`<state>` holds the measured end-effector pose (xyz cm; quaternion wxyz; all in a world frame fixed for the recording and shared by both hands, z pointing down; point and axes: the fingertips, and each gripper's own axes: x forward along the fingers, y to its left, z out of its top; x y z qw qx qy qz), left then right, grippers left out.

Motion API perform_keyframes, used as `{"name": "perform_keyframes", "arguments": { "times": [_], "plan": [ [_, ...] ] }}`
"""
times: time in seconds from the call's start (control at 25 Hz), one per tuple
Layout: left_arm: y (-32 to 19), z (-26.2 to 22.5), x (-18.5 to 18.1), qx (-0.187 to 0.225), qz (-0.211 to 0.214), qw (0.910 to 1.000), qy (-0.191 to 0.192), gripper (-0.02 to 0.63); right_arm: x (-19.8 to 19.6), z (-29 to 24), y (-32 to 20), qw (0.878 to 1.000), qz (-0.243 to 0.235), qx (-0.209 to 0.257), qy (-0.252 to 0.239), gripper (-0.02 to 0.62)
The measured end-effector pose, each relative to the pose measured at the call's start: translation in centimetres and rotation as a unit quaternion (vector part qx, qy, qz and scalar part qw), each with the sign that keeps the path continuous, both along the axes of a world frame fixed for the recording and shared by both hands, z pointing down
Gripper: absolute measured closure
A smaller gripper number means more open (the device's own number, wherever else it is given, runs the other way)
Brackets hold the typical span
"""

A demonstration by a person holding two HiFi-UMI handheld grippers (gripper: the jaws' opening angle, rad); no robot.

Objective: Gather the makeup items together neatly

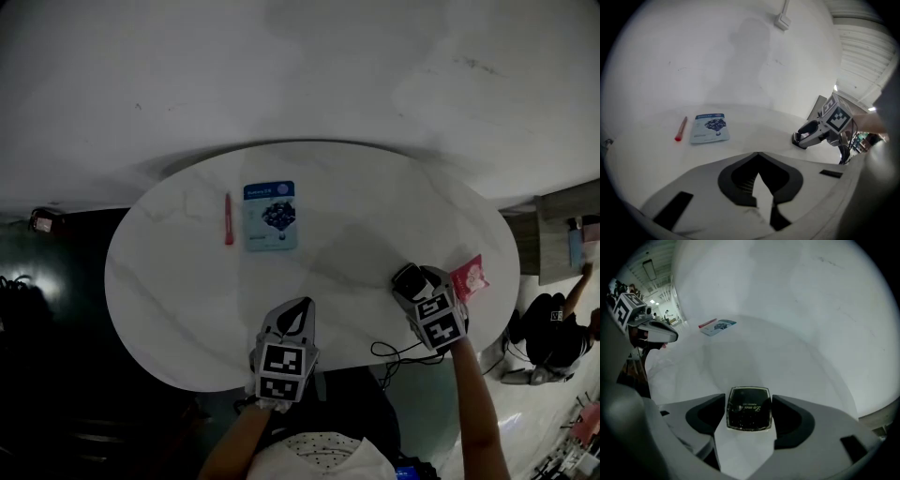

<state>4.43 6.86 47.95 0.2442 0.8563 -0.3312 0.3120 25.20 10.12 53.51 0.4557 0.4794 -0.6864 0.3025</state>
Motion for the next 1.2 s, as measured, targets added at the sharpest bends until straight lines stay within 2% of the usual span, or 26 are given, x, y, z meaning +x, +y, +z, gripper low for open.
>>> {"name": "perform_keyframes", "arguments": {
  "times": [0.88,1.2],
  "plan": [
    [-0.1,0.7,-1.3,-0.010,-0.025,0.9996,0.003,0.586,0.4,1.8,0.1,0.996,0.003,-0.083,-0.008,0.241],
    [-0.1,1.2,-1.9,-0.015,-0.033,0.9993,0.000,0.586,0.5,2.1,0.1,0.996,0.003,-0.092,0.001,0.238]
  ]
}}
